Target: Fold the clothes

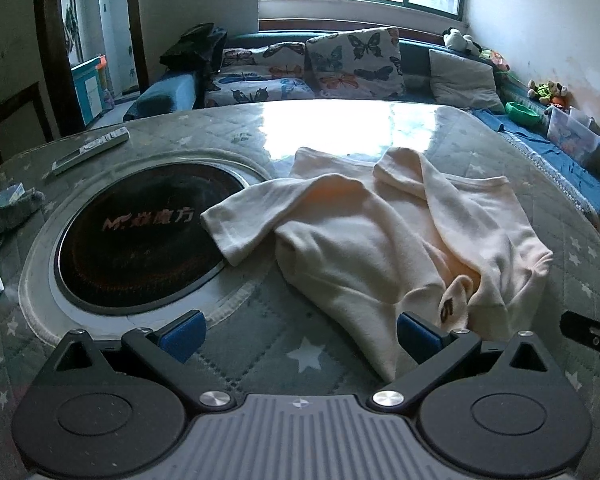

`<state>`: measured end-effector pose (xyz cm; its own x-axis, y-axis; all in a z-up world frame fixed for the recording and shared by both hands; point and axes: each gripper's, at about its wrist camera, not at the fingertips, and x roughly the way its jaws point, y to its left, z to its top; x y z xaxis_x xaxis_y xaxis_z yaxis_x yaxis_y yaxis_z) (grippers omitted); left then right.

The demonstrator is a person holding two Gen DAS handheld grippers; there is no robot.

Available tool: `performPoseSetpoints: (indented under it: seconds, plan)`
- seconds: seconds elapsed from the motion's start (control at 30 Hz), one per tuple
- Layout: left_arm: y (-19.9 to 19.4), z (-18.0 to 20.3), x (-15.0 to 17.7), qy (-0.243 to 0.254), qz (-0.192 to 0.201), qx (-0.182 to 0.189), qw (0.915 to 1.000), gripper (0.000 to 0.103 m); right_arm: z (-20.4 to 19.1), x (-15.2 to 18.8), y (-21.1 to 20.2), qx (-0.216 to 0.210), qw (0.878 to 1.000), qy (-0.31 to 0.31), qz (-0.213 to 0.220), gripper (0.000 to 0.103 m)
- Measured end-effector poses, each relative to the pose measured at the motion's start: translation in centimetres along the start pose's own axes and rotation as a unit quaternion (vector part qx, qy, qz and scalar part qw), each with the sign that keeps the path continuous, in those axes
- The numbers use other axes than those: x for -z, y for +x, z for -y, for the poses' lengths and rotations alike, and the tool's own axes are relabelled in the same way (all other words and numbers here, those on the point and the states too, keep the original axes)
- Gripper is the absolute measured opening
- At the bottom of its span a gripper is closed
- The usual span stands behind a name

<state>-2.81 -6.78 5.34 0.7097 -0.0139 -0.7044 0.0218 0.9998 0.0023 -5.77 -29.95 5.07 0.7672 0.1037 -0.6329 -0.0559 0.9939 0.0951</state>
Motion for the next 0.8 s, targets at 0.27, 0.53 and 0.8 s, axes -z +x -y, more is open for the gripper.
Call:
performPoseSetpoints:
  seconds: [0.27, 0.53, 0.8]
  plan:
    - [-0.1, 1.1, -1.2, 0.017, 0.011, 0.015, 0.9997, 0.103, -0.2, -0.7, 0.5, -0.01, 1.0, -0.005, -0.009, 0.089]
    - [0.7, 2.2, -2.9, 0.03, 0.013, 0.053, 0.9981, 0.095, 0.0, -2.7, 1.2, -0.023, 1.0, -0.014, -0.005, 0.081]
    - [3.5, 2.9, -3.5, 0.027, -0.026, 0.099, 0.9944, 0.06, -0.2, -5.7, 3.1, -0.043, 0.999, -0.025, -0.003, 0.071]
